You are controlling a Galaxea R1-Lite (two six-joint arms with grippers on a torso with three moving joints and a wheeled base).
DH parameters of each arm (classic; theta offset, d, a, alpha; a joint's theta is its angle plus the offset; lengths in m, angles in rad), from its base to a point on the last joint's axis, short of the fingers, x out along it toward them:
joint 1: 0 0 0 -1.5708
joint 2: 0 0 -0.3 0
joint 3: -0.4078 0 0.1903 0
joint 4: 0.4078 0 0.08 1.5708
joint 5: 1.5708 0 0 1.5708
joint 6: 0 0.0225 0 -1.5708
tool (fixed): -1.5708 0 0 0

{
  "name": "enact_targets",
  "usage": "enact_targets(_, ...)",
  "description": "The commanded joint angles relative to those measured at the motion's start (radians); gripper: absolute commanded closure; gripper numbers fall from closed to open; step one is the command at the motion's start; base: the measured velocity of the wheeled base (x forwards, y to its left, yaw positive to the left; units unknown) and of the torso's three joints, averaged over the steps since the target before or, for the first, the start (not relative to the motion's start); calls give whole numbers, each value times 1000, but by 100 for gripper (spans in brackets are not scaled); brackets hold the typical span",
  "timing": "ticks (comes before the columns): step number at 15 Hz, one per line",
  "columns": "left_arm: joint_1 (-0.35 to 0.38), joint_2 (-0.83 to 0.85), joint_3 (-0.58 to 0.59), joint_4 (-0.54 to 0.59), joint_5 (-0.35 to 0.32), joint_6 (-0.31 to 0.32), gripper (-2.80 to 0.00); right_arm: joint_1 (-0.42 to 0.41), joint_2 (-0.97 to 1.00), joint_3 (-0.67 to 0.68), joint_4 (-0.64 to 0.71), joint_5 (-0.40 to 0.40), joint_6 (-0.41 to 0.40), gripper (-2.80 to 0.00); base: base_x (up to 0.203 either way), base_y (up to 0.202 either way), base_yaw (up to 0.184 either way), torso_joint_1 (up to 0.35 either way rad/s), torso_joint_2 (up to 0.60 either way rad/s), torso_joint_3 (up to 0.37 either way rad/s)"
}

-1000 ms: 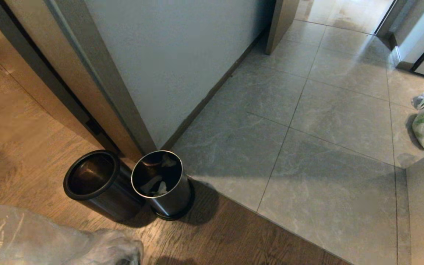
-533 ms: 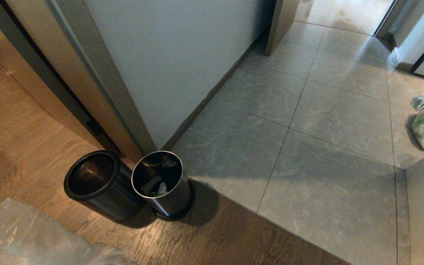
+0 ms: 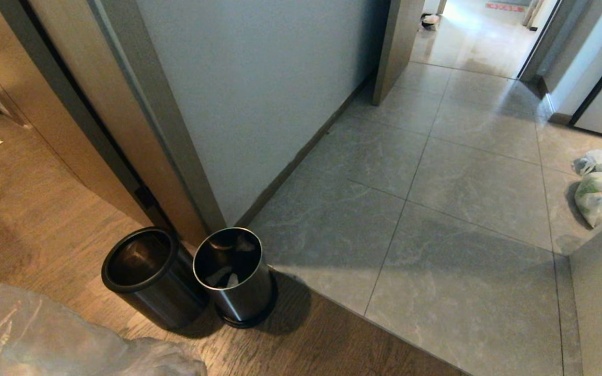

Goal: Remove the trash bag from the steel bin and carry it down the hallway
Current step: Put the trash bag at the door

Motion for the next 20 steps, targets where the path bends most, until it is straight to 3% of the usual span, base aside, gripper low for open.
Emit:
enact_targets(1,0,2,2,0,0,-3,0,0,-1,2,0,0,1,0,0,0,0,2,2,203)
enact_targets(12,0,2,2,1,2,-32,0,0,-1,2,0,0,1,0,0,0,0,3,0,203)
enact_targets(20,0,2,0,6,2,-22,0,0,-1,2,0,0,1,0,0,0,0,1,1,29)
